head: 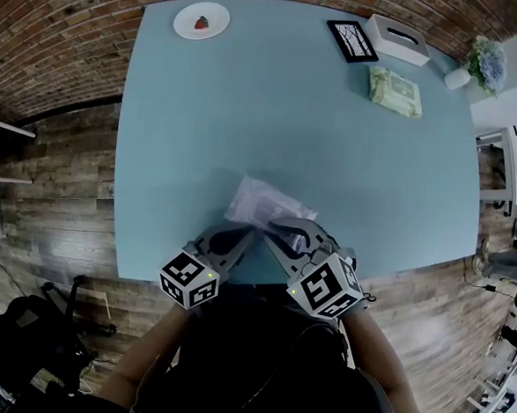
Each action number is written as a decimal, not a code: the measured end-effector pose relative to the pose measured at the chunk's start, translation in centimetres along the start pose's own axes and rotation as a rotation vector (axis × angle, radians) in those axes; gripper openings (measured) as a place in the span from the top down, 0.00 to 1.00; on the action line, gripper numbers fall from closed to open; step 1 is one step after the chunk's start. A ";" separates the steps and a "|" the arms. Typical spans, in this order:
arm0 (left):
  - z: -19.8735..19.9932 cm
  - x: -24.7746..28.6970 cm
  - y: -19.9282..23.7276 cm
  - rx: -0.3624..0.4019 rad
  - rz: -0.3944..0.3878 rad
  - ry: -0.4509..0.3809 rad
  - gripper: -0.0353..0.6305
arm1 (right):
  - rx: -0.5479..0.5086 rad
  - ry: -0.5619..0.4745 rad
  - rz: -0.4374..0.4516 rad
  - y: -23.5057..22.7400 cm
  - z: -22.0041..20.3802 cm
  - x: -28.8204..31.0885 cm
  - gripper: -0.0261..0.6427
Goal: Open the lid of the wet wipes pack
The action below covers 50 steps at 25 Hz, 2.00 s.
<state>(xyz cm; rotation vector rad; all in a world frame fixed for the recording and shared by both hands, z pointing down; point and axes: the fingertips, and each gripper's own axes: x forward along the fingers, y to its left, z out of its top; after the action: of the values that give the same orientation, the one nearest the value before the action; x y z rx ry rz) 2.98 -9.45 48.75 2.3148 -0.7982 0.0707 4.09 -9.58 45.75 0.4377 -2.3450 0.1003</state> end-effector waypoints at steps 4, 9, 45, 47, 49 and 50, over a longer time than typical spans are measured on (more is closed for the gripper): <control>0.0 0.0 0.0 -0.002 -0.001 0.000 0.93 | -0.030 -0.004 -0.021 -0.1 0.2 -0.3 0.86; 0.0 -0.1 0.0 -0.005 -0.002 0.001 0.93 | -0.085 -0.025 -0.064 -0.1 0.4 -0.7 0.86; 0.1 -0.1 0.1 -0.051 -0.010 -0.009 0.93 | -0.049 -0.079 -0.470 -7.6 -0.9 -4.0 0.77; 0.1 -0.1 0.1 -0.053 -0.013 -0.007 0.93 | -0.095 -0.080 -0.500 -7.7 -0.8 -4.2 0.73; 0.1 -0.1 0.1 -0.055 -0.017 -0.005 0.93 | -0.146 -0.088 -0.517 -7.5 -0.3 -4.3 0.72; 0.1 -0.1 0.1 -0.056 -0.019 -0.004 0.93 | -0.168 -0.090 -0.522 -7.4 -0.2 -4.4 0.72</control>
<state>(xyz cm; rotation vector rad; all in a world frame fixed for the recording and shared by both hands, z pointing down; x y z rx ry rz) 2.78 -9.55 48.67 2.2703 -0.7704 0.0346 9.67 -15.30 42.47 0.9651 -2.2248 -0.3662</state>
